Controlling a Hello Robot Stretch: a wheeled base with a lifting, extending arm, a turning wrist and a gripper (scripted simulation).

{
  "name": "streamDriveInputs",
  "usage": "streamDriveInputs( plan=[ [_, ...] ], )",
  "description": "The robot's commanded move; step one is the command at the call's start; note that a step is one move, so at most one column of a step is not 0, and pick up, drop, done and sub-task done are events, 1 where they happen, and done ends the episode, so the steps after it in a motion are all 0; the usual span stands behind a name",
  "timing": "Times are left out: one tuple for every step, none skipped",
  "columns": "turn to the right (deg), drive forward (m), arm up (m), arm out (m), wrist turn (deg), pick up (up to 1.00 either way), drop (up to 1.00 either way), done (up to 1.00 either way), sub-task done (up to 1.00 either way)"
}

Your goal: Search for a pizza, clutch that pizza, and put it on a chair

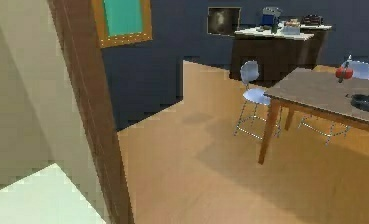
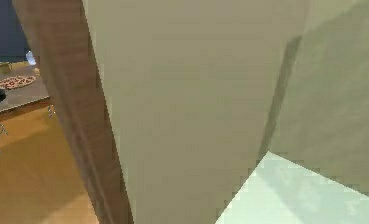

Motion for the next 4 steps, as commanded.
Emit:
streamDriveInputs(
  plan=[
    [0.0,0.15,0.00,0.00,0.0,0.00,0.00,0.00,0.00],
    [39.0,0.00,0.00,0.00,0.0,0.00,0.00,0.00,0.00],
    [0.0,0.40,0.00,0.00,0.0,0.00,0.00,0.00,0.00],
    [9.0,0.00,0.00,0.00,0.0,0.00,0.00,0.00,0.00]
  ],
)
